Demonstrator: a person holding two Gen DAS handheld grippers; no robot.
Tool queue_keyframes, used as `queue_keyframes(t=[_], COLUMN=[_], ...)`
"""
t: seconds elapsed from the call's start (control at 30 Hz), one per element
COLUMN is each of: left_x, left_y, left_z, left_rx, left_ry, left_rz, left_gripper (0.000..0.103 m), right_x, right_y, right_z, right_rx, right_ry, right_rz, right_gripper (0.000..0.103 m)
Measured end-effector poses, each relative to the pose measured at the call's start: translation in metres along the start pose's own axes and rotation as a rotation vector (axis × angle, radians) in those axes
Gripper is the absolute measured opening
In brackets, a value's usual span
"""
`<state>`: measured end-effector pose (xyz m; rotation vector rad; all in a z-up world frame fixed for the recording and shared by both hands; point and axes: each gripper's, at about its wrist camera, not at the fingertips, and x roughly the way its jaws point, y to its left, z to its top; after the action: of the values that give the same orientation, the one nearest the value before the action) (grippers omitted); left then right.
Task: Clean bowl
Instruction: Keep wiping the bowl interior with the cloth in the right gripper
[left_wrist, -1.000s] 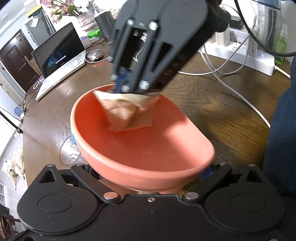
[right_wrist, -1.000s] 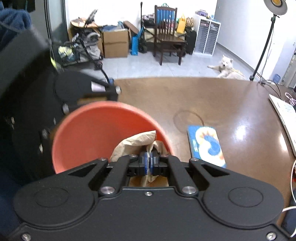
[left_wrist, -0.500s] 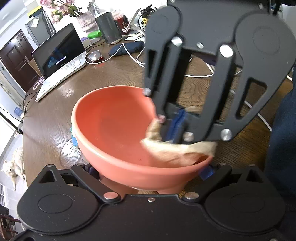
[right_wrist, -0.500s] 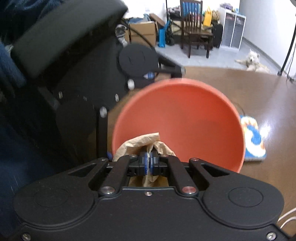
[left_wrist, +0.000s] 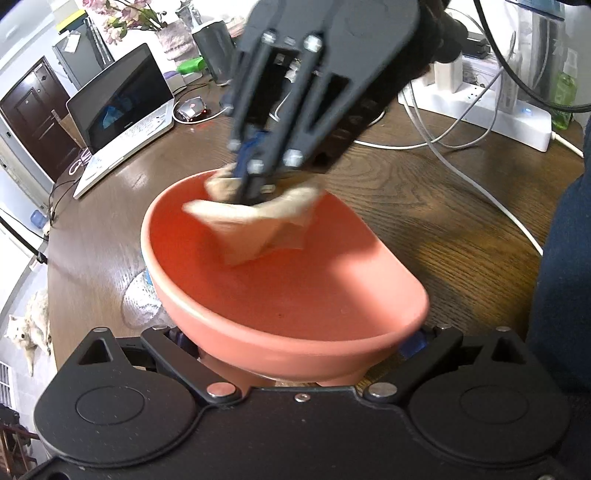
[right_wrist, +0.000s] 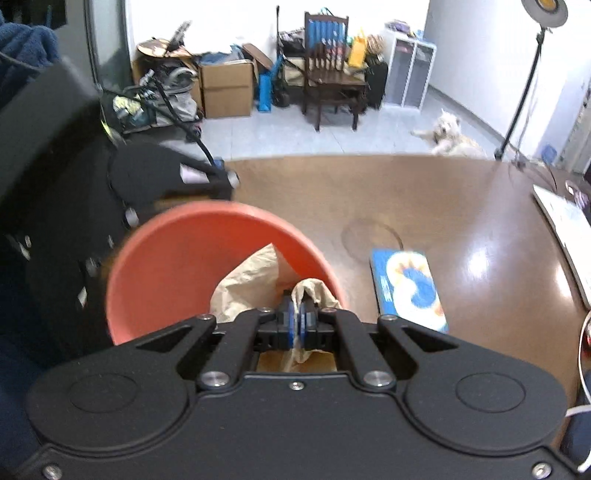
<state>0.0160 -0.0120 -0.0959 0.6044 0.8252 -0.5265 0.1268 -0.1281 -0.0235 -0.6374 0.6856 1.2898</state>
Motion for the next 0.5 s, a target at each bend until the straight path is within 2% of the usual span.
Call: queue_keyframes(t=[0.17, 0.5], left_x=[0.0, 0.001], left_y=[-0.001, 0.001], left_z=[0.0, 0.002], left_rx=[0.002, 0.008], left_ry=[0.001, 0.002], left_rz=[0.002, 0.002], left_gripper=[0.097, 0.097], right_x=[0.014, 0.02], right_y=[0.005, 0.02], right_z=[-0.016, -0.026], right_rx=[0.006, 0.026], right_ry=[0.046, 0.049], right_rz=[0.014, 0.05], right_gripper=[0.004, 0.004])
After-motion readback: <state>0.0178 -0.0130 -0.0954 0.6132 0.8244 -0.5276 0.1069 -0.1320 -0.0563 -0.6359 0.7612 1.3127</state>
